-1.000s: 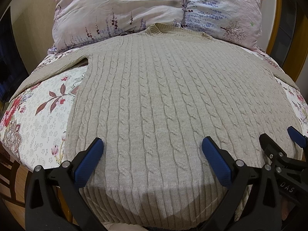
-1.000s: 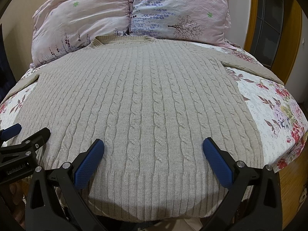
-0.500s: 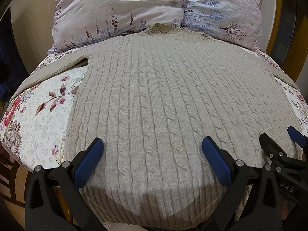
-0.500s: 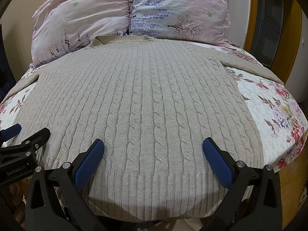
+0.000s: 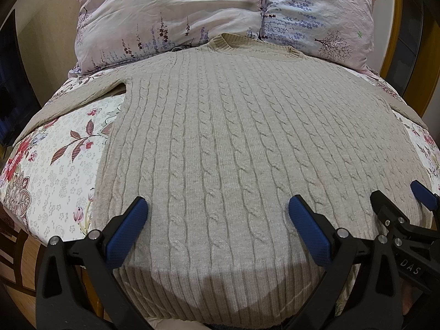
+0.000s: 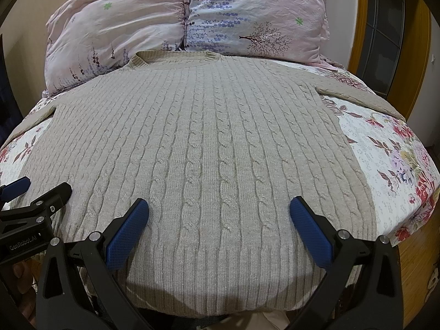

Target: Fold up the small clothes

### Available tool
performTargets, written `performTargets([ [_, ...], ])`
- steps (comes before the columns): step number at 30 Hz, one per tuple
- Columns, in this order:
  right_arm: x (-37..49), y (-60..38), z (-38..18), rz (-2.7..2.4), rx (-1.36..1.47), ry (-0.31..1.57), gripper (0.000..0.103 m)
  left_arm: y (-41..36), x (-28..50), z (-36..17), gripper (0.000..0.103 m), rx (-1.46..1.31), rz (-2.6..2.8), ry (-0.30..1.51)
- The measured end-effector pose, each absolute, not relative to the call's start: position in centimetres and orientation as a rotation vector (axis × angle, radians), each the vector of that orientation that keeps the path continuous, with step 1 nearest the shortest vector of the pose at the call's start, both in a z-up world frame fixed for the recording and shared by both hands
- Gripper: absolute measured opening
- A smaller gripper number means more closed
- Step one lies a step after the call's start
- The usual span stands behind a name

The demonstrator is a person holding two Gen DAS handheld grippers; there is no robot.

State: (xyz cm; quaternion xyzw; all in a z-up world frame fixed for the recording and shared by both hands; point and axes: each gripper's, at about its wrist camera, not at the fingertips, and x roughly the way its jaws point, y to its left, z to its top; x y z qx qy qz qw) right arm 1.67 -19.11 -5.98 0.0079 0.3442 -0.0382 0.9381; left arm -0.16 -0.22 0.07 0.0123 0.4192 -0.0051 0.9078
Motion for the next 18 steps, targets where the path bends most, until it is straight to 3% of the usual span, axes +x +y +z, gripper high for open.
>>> performTargets([
  [18,2.11,-19.26,-5.71,-0.064,0.009,0.717,0.102,-0.2,0.11,0.06,0.101,0.027,-0.014,0.879],
])
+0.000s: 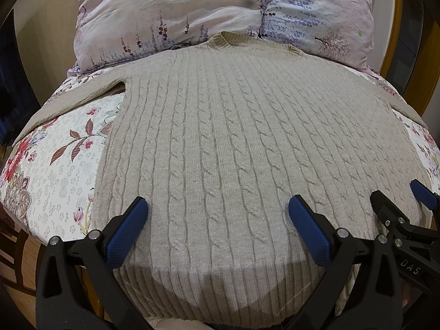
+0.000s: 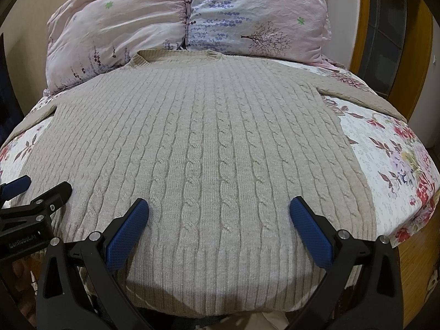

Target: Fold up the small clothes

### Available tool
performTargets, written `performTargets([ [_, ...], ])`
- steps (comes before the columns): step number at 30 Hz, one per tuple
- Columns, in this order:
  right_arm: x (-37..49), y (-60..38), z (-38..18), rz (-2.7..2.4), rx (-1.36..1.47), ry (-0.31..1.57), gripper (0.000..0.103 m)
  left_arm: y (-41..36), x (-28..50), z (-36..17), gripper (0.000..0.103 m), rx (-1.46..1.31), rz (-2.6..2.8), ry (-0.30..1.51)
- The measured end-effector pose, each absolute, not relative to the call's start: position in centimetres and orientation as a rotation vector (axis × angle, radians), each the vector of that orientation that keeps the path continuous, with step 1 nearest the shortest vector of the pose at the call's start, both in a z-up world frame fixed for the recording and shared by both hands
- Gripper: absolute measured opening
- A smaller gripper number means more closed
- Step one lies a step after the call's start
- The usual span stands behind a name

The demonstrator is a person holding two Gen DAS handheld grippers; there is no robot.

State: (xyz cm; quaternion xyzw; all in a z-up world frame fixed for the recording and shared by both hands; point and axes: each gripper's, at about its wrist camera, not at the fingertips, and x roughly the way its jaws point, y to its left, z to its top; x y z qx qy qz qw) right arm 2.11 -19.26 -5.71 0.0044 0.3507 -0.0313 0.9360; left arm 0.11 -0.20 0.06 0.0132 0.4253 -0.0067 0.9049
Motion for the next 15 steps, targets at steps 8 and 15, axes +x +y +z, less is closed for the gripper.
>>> performTargets([
  [8,2.1,-20.1,-5.6,0.066,-0.04,0.705,0.102,-0.2,1.0,0.2,0.101,0.046,-0.05,0.938],
  [15,3.7,-22.5,-3.6,0.159,0.0,0.683,0.102,-0.1,2.3,0.7,0.101,0.092,-0.081,0.946],
])
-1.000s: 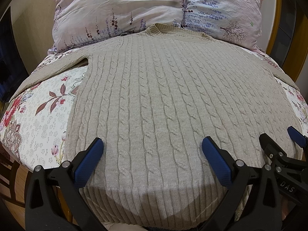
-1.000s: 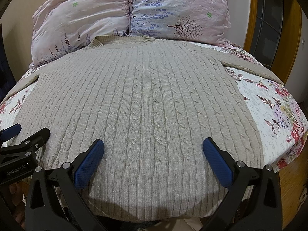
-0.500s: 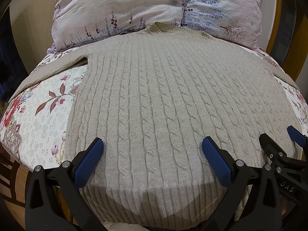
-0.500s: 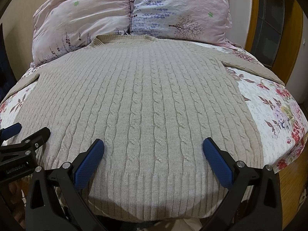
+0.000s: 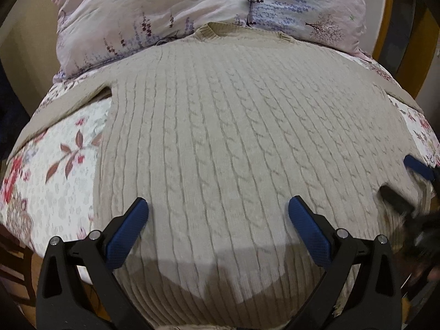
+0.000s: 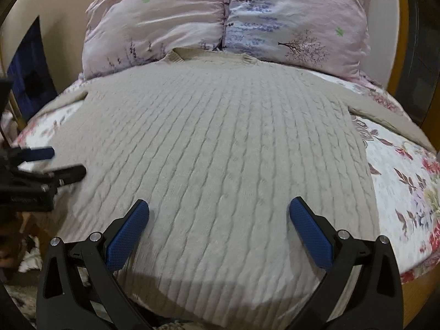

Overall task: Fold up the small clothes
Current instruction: 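Grasp the sweater sleeve cuff with the right gripper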

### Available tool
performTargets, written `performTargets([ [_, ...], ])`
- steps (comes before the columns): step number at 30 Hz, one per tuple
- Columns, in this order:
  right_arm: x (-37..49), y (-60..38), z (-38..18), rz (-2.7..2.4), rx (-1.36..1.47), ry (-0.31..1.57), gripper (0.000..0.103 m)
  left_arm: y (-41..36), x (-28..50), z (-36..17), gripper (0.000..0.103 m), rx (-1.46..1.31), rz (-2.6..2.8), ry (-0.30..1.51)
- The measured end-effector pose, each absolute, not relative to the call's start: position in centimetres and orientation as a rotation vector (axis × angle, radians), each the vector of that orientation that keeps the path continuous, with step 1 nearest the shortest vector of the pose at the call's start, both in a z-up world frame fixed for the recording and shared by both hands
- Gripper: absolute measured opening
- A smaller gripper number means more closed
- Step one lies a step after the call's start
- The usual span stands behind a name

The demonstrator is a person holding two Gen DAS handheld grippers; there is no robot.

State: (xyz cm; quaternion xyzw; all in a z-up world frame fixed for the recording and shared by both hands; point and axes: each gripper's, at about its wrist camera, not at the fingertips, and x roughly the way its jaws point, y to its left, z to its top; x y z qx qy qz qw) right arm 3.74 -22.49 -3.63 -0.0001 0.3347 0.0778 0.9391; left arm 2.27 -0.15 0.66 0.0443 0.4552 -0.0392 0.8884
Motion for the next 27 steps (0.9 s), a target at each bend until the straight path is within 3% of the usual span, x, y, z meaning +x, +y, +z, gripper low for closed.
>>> performTargets([
  [8,9.2,-35.0,2.4,-0.065,0.33,0.582,0.099,0.9,5.7,3.4,0.101,0.105,-0.108,0.836],
  [15,14.8,-47.2,0.8,-0.305,0.698,0.679,0.06,1.4,8.6,5.5,0.101,0.157,-0.122,0.768],
  [22,16.3,-52.4,-2.2,-0.455,0.877,0.702,0.057,3.7,11.3,6.2,0.101,-0.001,-0.21,0.765],
  [27,17.0,-54.5,-3.6,-0.475,0.978,0.667,0.044,4.2,13.0,6.1,0.101,-0.004,-0.186,0.749],
])
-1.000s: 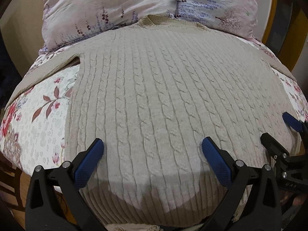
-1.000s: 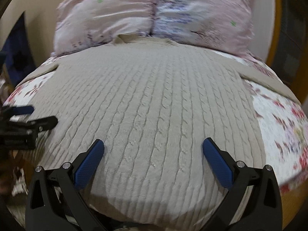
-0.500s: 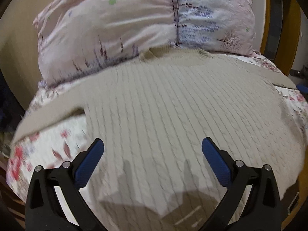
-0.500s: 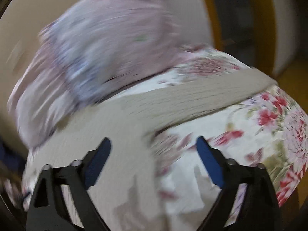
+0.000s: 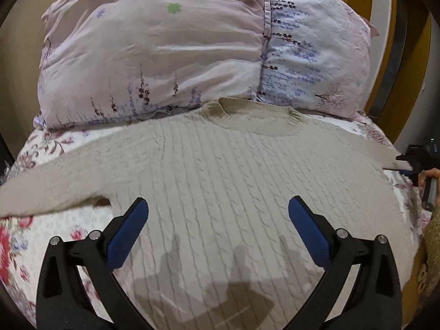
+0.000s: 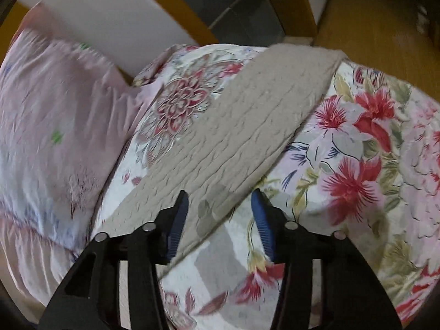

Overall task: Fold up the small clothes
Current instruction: 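Grasp the sweater sleeve cuff with the right gripper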

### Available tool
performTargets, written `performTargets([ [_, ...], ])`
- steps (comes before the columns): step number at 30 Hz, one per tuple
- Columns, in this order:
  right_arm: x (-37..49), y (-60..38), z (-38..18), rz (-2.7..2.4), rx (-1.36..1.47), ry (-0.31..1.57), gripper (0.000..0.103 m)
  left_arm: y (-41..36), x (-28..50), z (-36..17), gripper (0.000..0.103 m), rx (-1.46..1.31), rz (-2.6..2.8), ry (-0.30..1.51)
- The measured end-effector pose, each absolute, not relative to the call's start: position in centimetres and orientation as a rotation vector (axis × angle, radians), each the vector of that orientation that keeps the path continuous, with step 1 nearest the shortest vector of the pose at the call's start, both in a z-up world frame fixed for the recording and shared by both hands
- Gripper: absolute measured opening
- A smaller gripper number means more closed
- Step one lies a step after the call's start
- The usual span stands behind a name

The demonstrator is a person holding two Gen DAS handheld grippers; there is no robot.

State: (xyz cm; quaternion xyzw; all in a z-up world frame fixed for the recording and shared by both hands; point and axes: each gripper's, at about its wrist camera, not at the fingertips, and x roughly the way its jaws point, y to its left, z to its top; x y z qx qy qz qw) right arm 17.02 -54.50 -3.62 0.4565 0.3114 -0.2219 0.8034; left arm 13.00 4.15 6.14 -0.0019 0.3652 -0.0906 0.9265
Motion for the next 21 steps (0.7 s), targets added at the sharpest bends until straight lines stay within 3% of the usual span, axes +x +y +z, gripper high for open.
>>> performTargets([
  [6,16.1,-55.9,-4.5,-0.512,1.06,0.6,0.019,3.8,14.8,5.6,0.101,0.021,-0.203,0.771],
  [9,15.7,-56.2,-4.9,-0.511,1.078,0.566,0.014,3.8,15.6,5.1,0.101,0.008,-0.225,0.785],
  [15,16.8,-54.9,-3.1,-0.53,0.888,0.569,0.009,4.5,16.8,4.4,0.101,-0.099,-0.288,0.803],
  [21,18.4,-49.7,3.2,-0.39,0.621,0.458,0.009,5.3,17.1,4.5,0.101,-0.155,-0.309,0.766],
])
